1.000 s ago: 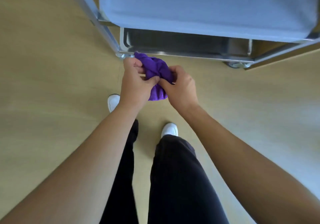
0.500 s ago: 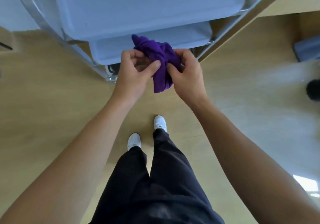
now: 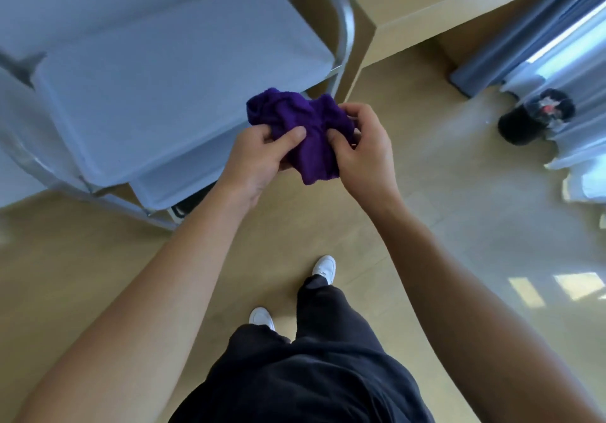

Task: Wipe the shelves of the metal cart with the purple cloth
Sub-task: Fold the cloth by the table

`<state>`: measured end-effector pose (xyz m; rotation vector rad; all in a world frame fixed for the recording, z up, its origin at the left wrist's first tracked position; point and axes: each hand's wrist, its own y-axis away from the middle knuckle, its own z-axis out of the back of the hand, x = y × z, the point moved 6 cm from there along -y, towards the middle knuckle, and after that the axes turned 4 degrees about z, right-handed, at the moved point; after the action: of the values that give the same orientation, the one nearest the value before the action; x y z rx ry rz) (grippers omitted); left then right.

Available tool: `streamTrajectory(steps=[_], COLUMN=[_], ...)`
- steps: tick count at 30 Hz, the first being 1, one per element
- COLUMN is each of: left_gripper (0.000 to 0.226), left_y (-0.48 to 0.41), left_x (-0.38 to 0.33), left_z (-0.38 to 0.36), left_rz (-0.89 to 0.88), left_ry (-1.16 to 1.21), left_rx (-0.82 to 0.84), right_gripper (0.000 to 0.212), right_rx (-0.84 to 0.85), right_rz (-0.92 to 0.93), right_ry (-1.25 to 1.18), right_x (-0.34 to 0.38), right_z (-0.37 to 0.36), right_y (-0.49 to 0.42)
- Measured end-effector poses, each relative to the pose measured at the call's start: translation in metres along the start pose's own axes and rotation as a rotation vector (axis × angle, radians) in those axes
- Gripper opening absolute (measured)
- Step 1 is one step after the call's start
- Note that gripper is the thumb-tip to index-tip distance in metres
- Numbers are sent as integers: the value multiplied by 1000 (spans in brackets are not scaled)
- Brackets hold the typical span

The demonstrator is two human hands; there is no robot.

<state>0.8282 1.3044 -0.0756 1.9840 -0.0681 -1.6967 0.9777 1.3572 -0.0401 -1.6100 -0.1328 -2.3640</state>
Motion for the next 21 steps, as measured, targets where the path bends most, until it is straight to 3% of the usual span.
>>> streamTrajectory(steps=[5,14,21], left_gripper=[23,27,16], left_y=[-29,-78,-101], left_x=[-27,-63,-93], left_z=[-49,-156,-202], left_rz=[-41,-157,-351], left_ry=[-48,-158,-434], left_rx=[-9,18,-52], right_gripper=[28,44,12], right_rx=[-78,-63,-119], right_rz=[-32,-56,-63], right_ry=[-4,39,167], right_x=[-19,-55,-78], right_z=[60,155,205], right_y=[-27,-75,-109])
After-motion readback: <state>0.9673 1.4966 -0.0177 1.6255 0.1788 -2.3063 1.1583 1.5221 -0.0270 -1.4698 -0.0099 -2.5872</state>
